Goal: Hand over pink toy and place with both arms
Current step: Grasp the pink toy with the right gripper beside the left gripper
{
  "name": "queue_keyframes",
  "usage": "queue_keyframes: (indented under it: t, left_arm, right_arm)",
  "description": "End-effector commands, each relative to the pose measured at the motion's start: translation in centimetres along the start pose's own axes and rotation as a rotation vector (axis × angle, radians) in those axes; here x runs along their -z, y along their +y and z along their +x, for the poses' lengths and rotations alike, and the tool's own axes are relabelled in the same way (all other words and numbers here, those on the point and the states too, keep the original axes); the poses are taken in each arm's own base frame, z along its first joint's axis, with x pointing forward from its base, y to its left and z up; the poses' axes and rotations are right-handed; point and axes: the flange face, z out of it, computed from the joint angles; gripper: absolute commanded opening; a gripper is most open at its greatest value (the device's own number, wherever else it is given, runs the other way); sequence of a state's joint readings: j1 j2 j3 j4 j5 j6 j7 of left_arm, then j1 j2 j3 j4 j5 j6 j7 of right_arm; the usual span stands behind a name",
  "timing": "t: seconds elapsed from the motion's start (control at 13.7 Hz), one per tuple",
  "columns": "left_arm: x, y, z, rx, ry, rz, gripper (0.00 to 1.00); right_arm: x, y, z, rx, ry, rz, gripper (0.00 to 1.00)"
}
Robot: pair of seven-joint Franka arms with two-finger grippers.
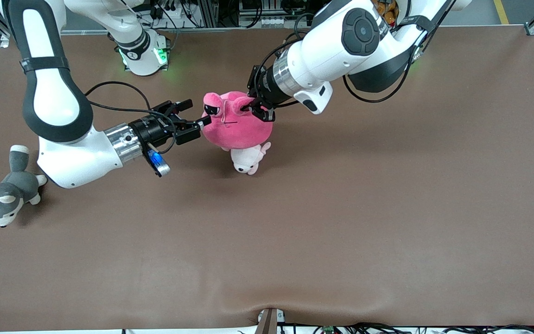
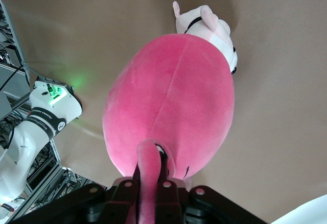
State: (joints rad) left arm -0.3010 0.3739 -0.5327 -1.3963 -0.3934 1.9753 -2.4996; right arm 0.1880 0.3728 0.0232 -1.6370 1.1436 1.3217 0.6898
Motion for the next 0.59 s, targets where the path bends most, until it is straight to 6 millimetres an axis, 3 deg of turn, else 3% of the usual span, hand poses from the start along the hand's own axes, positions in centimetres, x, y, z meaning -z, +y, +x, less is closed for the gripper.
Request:
queue_keyframes:
  t: [0.0, 0.29, 0.37, 0.51]
  left_arm:
    - [0.8, -0.1, -0.6, 0.021, -0.03, 0.008, 0.0]
    - [1.4, 0.2, -0.5, 0.02, -0.036, 0.0, 0.0]
    - [1.4, 0.2, -0.5, 0.02, -0.036, 0.0, 0.0]
    - [1.3, 0.2, -0.5, 0.018, -0.035, 0.002, 0.0]
  right_arm:
    - [-0.8, -1.0, -0.8, -0.035, -0.026, 0.065, 1.0]
    - [-3.1, -2.5, -1.3, -0.033, -0.014, 0.07, 1.0]
    - [-3.7, -2.7, -1.4, -0.029, -0.014, 0.064, 0.79]
    - [-3.8, -2.8, -1.4, -0.028, -0.014, 0.063, 0.24]
